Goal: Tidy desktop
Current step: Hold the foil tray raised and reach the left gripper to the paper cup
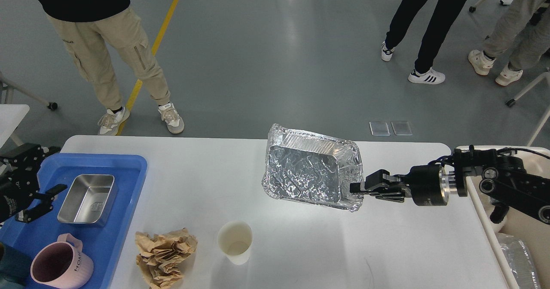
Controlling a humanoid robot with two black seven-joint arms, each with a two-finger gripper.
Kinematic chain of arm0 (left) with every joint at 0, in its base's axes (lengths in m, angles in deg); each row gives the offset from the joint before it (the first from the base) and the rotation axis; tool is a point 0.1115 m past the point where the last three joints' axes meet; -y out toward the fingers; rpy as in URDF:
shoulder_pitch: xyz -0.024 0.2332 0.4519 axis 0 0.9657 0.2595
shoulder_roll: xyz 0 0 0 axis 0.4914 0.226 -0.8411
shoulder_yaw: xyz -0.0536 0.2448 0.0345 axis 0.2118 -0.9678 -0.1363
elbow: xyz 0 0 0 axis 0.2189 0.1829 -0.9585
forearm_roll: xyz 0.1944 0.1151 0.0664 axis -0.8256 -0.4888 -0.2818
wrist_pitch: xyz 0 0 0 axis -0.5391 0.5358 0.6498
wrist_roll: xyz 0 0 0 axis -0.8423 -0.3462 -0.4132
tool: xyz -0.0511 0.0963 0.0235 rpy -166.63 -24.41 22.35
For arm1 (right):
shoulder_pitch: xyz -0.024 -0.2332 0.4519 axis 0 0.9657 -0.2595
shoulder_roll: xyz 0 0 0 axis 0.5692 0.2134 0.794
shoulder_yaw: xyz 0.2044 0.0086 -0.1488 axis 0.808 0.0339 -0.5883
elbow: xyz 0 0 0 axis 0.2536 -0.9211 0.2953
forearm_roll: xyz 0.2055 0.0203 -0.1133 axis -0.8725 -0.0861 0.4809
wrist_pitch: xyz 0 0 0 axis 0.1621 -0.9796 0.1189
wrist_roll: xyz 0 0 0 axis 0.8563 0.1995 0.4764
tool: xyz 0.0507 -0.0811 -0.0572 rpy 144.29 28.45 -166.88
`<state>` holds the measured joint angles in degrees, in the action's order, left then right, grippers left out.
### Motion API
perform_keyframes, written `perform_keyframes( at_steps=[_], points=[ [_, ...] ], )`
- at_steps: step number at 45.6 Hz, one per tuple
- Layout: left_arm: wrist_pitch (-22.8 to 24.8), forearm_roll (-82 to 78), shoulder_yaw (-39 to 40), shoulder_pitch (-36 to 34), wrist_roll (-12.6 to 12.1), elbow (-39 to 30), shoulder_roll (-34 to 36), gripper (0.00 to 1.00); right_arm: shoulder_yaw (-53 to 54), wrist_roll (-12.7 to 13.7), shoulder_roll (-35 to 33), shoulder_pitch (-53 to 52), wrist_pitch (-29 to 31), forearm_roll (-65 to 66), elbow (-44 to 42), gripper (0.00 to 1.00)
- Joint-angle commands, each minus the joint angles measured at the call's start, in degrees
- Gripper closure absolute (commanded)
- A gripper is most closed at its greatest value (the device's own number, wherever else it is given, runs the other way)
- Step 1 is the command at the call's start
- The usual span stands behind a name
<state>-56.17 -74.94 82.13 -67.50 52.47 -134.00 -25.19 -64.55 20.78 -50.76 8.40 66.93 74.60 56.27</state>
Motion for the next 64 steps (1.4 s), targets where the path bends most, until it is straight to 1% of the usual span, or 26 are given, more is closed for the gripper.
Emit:
perform_keyframes(
  at_steps=[1,7,16,21,22,25,31,35,39,41,43,44,48,50,52,56,59,62,64],
  points=[
    [-3.23,-0.02,-2.66,3.24,-0.25,-8.48,11.92,0.03,0.00,-0.09,0.35,-0.72,-0.03,0.04,-0.07,1.00],
    [-3.85,-1.24,-1.43,6.76,-0.08,-11.65,21.68,0.03,0.00,-0.09,0.35,-1.43,-0.03,0.04,-0.07,1.00],
    [-3.41,-1.25,-0.91,6.85,0.71,-12.71,35.30,0.03,0.00,-0.18,0.35,-2.04,-0.03,0.04,-0.42,1.00],
    [-3.32,-1.16,0.50,6.50,1.06,-14.99,41.19,0.03,0.00,-0.18,1.14,-2.40,-0.11,0.04,-0.77,1.00],
    [-3.41,-1.16,0.94,6.23,1.07,-16.30,43.29,0.03,0.00,-0.18,1.49,-2.40,-0.12,0.04,-0.77,1.00],
    [-3.85,-1.16,0.94,5.62,1.07,-17.98,45.07,0.03,0.00,-0.18,1.67,-2.40,-0.12,0.04,-0.77,1.00],
    [-4.73,-1.07,0.15,5.44,1.77,-18.16,43.85,0.03,0.00,-0.18,2.11,-2.48,-0.20,0.13,-0.77,1.00],
    [-6.92,-1.25,-0.46,5.44,2.65,-17.72,40.16,0.03,0.00,-0.18,2.11,-2.48,-0.20,0.13,-0.77,1.00],
    [-7.01,-1.33,-0.64,5.53,2.82,-16.93,37.61,0.03,0.00,-0.18,2.20,-2.48,-0.29,0.13,-0.86,1.00],
    [-6.67,-1.33,-0.55,5.53,3.44,-16.40,36.73,0.03,0.00,-0.18,2.20,-2.48,-0.29,0.13,-0.86,1.00],
    [-6.66,-1.42,-0.55,5.53,4.92,-15.79,35.50,0.03,0.00,-0.18,2.28,-2.40,-0.29,0.13,-0.95,1.00],
    [-6.58,-1.42,-0.73,5.53,5.28,-15.26,34.88,0.03,0.00,-0.18,2.37,-2.48,-0.29,0.13,-1.03,1.00],
    [-6.31,-1.16,-0.47,5.35,5.55,-14.03,33.30,0.03,0.00,-0.18,2.55,-2.40,-0.29,0.13,-1.21,1.00],
    [-6.93,-0.90,0.23,5.27,6.42,-13.33,32.51,0.03,0.00,-0.18,2.55,-2.40,-0.29,0.13,-1.21,1.00],
    [-7.10,-1.07,0.42,4.65,6.78,-12.19,31.37,0.03,0.00,-0.18,2.55,-2.40,-0.29,0.13,-1.21,1.00],
    [-6.14,-2.30,-0.81,3.59,8.27,-11.57,30.22,0.03,0.00,-0.18,2.63,-2.40,-0.29,0.13,-1.21,1.00],
    [-5.44,-7.46,-0.73,3.42,10.11,-11.39,29.61,0.03,0.00,-0.18,2.99,-2.40,-0.29,0.13,-1.21,1.00],
    [-4.12,-18.95,-0.55,2.72,11.43,-11.39,27.42,0.03,0.00,-0.18,3.42,-2.57,-0.29,0.13,-1.21,1.00],
    [-2.89,-27.48,-0.55,1.06,11.87,-11.22,25.05,0.03,0.00,-0.18,3.51,-2.57,-0.29,0.13,-1.21,1.00]
  ],
)
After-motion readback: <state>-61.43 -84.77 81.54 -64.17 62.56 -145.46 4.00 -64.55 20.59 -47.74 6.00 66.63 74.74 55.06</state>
